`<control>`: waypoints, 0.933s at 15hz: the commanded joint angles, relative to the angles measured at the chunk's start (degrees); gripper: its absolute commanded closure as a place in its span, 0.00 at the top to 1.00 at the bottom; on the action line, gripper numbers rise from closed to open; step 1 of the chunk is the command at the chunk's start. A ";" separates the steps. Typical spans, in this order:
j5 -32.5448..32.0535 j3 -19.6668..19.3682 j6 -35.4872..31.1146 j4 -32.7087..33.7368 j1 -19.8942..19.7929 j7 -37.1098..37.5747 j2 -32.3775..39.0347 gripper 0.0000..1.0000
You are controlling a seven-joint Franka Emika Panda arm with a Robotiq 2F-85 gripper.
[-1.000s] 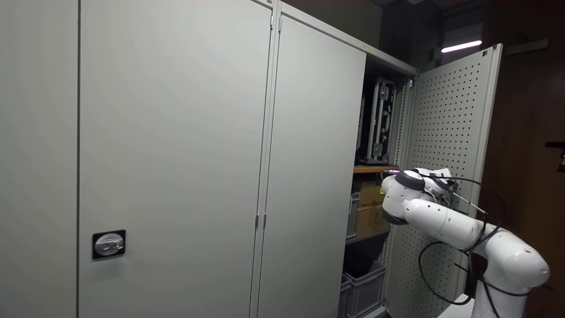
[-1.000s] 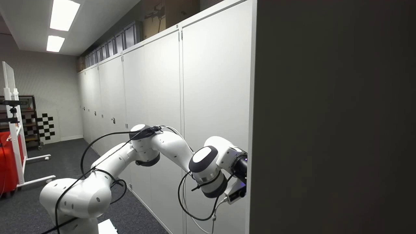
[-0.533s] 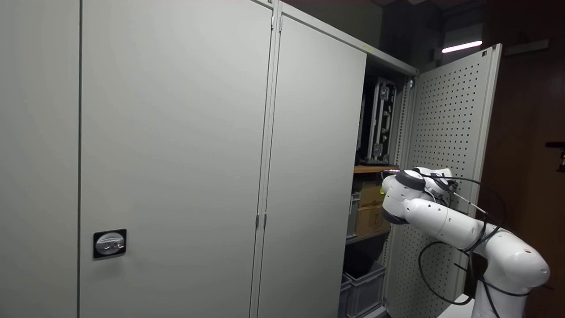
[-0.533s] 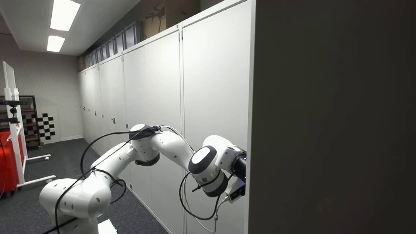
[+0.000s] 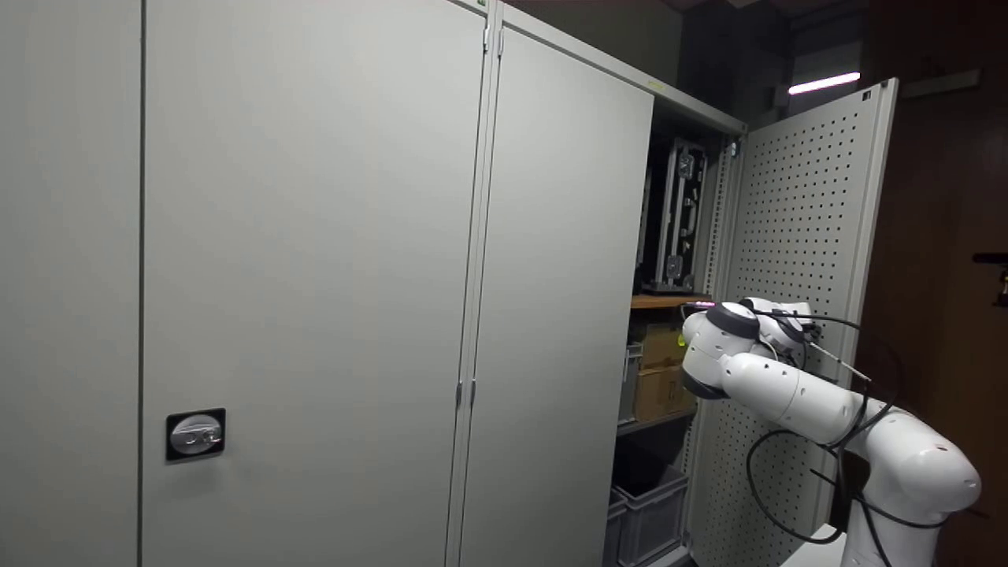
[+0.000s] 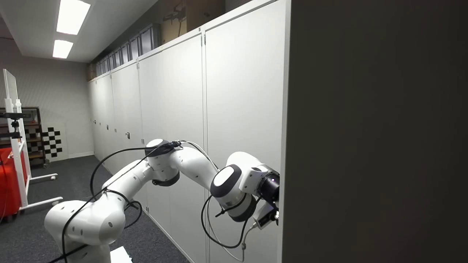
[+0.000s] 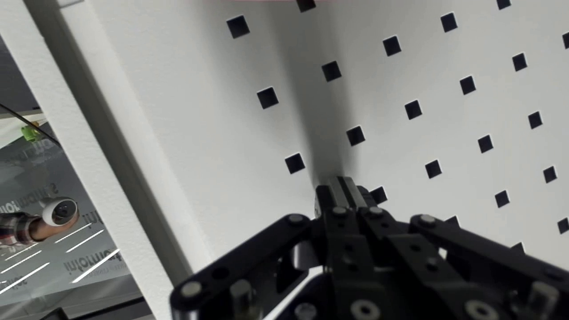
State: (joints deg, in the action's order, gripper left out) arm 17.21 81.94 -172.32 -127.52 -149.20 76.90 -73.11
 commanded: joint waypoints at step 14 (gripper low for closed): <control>-2.76 -0.85 -1.91 -2.48 -0.01 6.09 5.13 0.00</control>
State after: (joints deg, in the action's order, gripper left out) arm 17.34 81.90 -172.32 -129.13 -149.21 80.78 -71.34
